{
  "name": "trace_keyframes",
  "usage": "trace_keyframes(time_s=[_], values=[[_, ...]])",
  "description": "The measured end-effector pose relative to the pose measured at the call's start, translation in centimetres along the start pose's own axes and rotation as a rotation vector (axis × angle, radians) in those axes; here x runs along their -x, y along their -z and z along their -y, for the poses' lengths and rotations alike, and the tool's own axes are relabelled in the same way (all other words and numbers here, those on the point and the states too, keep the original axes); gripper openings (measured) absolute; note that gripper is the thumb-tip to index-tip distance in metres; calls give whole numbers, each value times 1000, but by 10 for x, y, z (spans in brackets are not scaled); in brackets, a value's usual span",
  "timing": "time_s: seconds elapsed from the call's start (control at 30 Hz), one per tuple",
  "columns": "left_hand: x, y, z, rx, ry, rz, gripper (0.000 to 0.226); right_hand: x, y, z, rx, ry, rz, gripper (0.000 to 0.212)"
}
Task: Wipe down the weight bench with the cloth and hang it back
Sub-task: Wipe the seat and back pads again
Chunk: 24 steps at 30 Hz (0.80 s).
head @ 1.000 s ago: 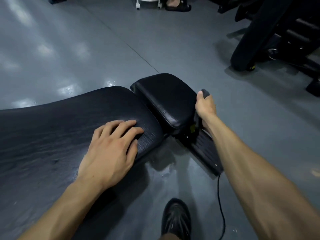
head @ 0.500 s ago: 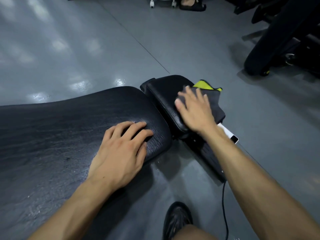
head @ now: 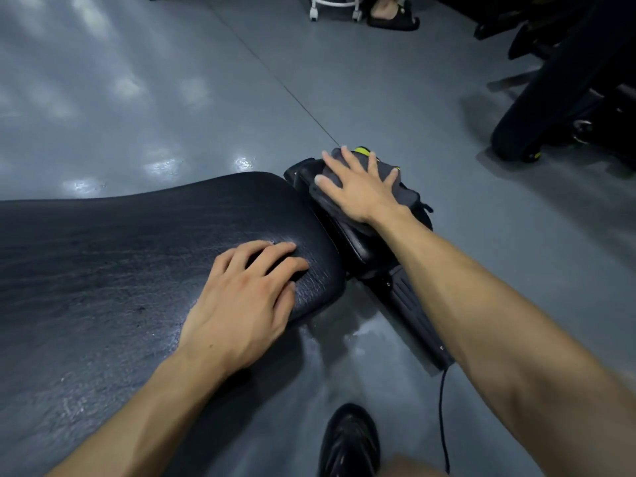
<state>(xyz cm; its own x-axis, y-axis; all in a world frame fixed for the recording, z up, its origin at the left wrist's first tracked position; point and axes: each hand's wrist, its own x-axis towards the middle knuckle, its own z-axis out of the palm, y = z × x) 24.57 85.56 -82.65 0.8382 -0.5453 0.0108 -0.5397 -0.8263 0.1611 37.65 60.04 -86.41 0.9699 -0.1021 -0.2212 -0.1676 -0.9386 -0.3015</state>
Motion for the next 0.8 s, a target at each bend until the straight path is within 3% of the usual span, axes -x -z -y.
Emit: trace_keyframes(time_s=[0.1,0.23,0.33,0.5,0.67,0.8], values=[[1,3,-1,9,0,18,38,7,-3,8,-20,-5,-24,65],[2,5,-3,25,0,34,39,101,-28,-26,46,93,-141,67],[2,5,-1,34,0,37,40,126,-29,-44,48,90,-135,68],[0,4,2,38,-13,46,39,58,-15,-45,-5,17,-136,73],[0,0,3,12,-29,3,37,-31,6,-68,-190,-310,-158,111],[-2,-5,3,-4,-47,-16,36,-85,18,-60,-202,-382,-37,104]])
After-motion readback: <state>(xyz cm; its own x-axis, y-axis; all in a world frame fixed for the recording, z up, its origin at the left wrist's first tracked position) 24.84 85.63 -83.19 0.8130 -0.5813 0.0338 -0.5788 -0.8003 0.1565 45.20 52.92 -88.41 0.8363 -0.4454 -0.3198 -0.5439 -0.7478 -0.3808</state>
